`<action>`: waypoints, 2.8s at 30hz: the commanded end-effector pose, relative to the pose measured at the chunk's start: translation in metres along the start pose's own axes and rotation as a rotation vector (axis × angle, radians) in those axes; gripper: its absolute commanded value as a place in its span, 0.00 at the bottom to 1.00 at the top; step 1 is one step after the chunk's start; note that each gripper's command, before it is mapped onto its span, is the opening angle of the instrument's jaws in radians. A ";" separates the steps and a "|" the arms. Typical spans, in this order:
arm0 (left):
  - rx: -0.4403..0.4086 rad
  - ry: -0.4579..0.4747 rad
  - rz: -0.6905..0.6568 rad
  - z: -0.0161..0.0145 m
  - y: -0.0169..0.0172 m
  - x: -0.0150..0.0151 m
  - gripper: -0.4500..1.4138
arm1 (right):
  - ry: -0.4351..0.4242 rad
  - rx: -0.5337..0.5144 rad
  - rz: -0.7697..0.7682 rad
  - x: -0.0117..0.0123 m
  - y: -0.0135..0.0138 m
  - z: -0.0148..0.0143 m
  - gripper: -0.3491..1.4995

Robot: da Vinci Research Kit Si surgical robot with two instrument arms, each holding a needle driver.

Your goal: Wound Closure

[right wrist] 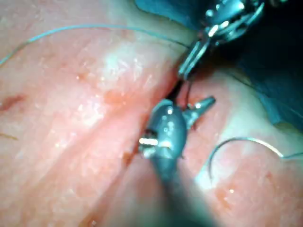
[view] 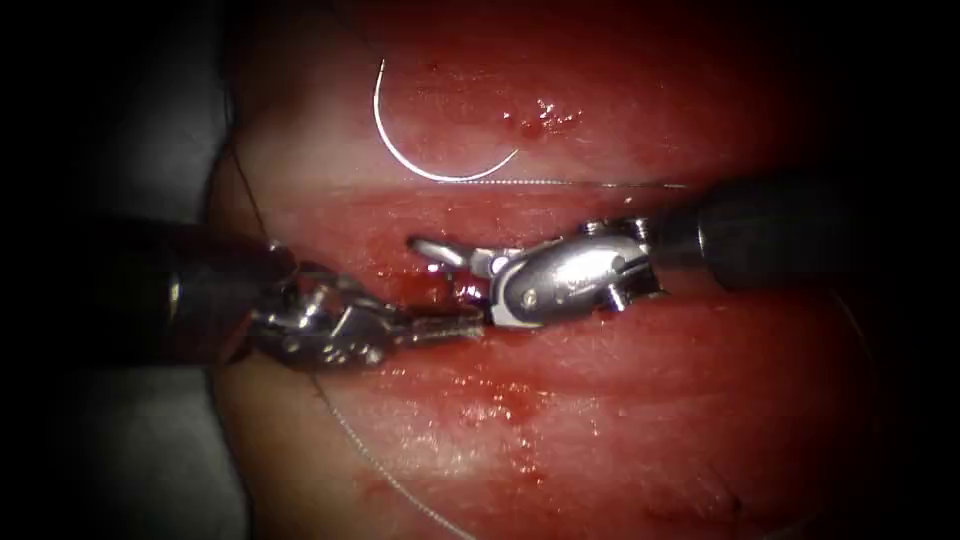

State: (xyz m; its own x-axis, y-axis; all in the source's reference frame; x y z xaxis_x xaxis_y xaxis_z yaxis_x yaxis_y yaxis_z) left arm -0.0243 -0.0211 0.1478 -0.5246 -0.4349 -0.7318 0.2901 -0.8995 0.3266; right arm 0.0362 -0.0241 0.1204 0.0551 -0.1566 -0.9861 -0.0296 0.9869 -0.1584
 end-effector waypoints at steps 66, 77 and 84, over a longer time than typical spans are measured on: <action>0.017 0.018 -0.397 -0.0058 0.0185 -0.0113 0.74 | 0.017 -0.049 0.169 0.0058 0.0041 -0.0034 0.78; 0.125 0.066 -0.478 -0.0047 0.0164 -0.0121 0.84 | 0.015 -0.051 0.168 0.0057 0.0041 -0.0034 0.77; 0.170 0.059 -0.572 -0.0058 0.0122 -0.0137 0.85 | 0.015 -0.051 0.167 0.0056 0.0040 -0.0033 0.76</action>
State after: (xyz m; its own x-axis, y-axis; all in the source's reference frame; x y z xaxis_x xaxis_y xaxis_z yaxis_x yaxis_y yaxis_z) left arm -0.0083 -0.0242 0.1579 -0.5001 0.1752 -0.8481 -0.2052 -0.9754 -0.0805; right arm 0.0325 -0.0204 0.1135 0.0318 0.0057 -0.9995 -0.0901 0.9959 0.0028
